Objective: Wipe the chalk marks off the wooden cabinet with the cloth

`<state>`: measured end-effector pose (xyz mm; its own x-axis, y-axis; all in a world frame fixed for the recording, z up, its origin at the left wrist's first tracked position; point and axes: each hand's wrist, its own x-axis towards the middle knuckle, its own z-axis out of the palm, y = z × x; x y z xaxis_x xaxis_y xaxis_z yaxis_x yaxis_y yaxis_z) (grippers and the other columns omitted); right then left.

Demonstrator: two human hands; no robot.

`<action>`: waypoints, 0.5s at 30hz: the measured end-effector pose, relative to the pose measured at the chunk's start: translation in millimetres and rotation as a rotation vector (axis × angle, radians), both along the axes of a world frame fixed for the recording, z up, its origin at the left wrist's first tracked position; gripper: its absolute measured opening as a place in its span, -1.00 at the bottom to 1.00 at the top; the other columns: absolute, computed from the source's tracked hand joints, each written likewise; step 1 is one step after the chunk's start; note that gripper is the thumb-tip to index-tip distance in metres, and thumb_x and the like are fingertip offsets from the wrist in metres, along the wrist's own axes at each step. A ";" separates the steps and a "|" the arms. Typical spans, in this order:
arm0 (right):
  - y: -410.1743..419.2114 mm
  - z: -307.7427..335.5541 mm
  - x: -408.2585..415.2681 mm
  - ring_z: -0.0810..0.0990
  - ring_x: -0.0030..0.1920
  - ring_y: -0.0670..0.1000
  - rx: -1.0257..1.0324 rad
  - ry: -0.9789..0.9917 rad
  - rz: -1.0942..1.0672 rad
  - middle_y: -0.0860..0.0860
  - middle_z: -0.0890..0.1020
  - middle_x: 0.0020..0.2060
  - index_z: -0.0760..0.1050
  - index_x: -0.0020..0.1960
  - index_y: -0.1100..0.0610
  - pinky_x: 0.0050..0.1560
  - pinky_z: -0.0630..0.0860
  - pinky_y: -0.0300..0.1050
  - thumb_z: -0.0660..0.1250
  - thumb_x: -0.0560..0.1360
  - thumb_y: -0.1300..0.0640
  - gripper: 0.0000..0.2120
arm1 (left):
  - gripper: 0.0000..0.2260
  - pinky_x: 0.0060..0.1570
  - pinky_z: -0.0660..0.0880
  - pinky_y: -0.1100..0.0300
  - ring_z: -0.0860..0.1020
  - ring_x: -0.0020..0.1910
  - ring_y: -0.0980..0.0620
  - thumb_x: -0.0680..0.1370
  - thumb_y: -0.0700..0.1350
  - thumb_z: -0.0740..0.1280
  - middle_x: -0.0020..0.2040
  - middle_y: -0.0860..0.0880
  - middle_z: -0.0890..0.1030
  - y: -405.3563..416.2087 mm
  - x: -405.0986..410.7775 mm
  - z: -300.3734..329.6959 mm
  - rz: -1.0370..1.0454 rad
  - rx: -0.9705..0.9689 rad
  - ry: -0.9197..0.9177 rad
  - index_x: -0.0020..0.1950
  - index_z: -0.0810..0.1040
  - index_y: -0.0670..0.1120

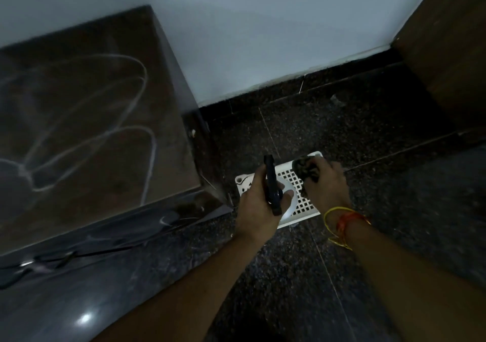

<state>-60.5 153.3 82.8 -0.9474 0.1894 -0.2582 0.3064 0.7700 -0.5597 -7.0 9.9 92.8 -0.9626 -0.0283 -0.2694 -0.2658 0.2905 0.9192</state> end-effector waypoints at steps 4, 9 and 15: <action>-8.0 66.2 2.8 0.47 0.01 0.25 -0.071 0.031 -0.051 0.22 0.38 0.12 0.47 0.17 0.15 -0.01 0.39 -0.07 0.31 0.44 0.24 -0.70 | -0.44 -0.13 0.51 -0.03 0.55 -0.22 0.02 0.45 0.28 0.25 -0.30 0.11 0.49 -5.8 8.9 66.1 0.030 0.021 0.080 0.38 0.39 0.04; -28.6 148.3 6.5 0.45 0.01 0.24 -0.085 0.104 -0.080 0.12 0.37 -0.03 0.47 0.07 0.09 0.08 0.47 0.06 0.38 0.40 0.15 -0.74 | -0.78 -0.14 0.45 0.19 0.53 -0.19 0.08 0.55 0.14 0.28 -0.24 0.13 0.49 -27.8 23.9 147.3 0.116 0.049 0.205 0.15 0.47 0.09; -78.3 225.4 11.5 0.41 -0.07 0.09 -0.148 0.225 -0.020 0.17 0.40 0.06 0.44 0.02 0.15 -0.04 0.29 -0.24 0.38 0.37 0.24 -0.75 | -0.91 -0.02 0.52 -0.17 0.57 -0.07 -0.13 0.56 0.11 0.28 -0.05 -0.12 0.53 -74.2 47.0 220.4 0.247 0.079 0.328 0.03 0.47 0.17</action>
